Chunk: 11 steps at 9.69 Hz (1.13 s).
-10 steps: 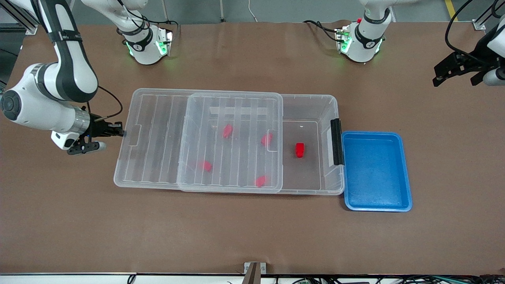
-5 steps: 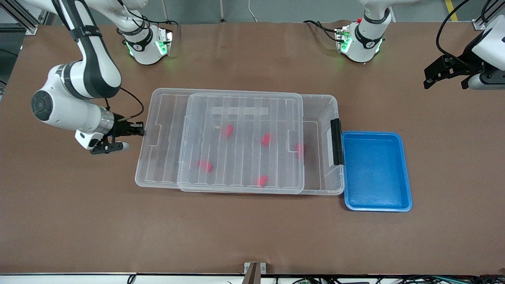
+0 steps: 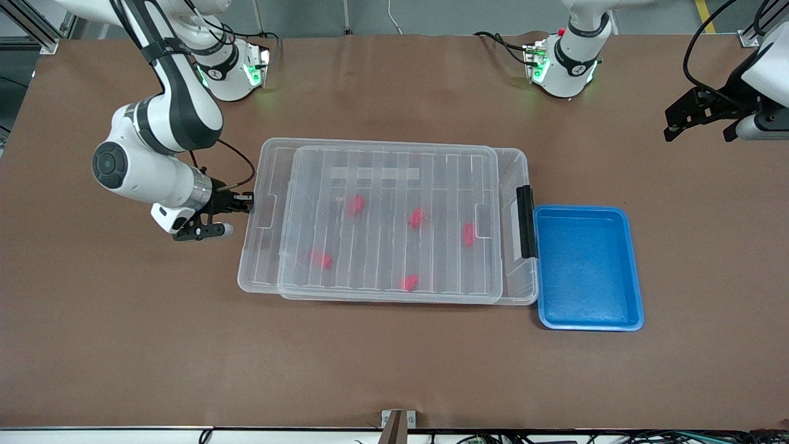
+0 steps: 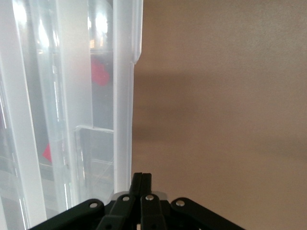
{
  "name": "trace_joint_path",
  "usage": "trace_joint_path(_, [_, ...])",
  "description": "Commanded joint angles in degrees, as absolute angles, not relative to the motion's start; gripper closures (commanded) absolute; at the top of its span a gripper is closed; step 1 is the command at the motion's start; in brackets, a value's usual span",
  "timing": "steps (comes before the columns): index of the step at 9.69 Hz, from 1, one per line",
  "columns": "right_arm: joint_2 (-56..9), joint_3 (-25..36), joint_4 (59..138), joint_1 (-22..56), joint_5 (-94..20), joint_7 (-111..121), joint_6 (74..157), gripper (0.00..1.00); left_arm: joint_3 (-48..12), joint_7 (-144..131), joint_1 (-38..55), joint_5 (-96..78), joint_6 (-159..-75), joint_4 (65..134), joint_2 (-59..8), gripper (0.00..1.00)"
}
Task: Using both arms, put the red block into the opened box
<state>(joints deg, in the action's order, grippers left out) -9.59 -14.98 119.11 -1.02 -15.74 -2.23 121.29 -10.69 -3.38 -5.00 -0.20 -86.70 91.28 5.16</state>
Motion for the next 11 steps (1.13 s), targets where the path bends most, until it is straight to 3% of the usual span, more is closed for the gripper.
trace_joint_path(1, [-10.2, -15.4, 117.9, 0.1, -16.8, -4.5, 121.5, 1.0, -11.0, -3.0, -5.0, 0.4, -87.4, 91.7, 3.4, 0.0])
trace_joint_path(7, [-10.5, -15.4, 117.7, 1.1, -16.8, -5.6, 121.8, 1.0, -11.0, -2.9, -5.2, 0.7, -90.9, 91.8, -0.3, 0.0])
trace_joint_path(11, [-10.8, -15.3, 117.0, 0.9, -16.4, -5.5, 120.7, 1.0, -14.4, -6.5, -5.2, 0.9, -91.6, 91.7, 1.8, 0.0])
